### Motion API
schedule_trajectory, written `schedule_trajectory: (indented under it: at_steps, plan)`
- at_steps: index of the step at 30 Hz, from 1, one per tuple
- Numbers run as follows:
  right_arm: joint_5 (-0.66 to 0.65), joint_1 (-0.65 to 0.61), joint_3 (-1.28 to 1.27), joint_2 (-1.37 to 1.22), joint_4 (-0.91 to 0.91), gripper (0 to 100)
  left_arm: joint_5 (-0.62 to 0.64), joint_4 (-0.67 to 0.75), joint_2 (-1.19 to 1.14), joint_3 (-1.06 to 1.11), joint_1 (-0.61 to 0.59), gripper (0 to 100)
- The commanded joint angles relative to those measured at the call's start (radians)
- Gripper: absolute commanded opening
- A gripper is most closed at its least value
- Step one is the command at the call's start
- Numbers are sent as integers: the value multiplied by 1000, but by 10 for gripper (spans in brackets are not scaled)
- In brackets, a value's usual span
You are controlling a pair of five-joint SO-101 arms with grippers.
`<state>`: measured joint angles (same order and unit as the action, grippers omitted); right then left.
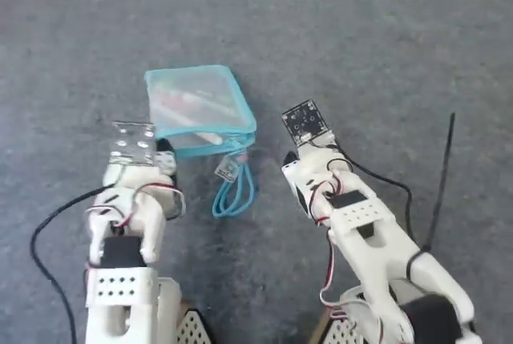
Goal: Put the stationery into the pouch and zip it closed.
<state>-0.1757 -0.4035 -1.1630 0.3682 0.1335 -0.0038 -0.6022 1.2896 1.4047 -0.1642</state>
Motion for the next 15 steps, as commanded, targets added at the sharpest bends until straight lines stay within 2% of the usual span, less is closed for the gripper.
schedule_trajectory:
  at_steps: [1,4,6,8,10,13,15]
  plan:
    - [11,-12,92,-35,-24,226,120,-12,98,-24,-38,13]
    - [11,-13,117,-82,-24,226,60,46,138,90,54,13]
    - [11,-13,127,-108,-24,226,28,34,169,73,89,13]
    - [11,-13,129,-117,-24,226,54,-61,227,-28,51,13]
    - [11,-13,130,-122,-28,226,100,-157,302,-108,-37,13]
    - [11,-13,130,-122,-33,226,150,-170,405,-41,-135,13]
    - [11,-13,132,-122,-33,226,133,-140,456,64,-78,13]
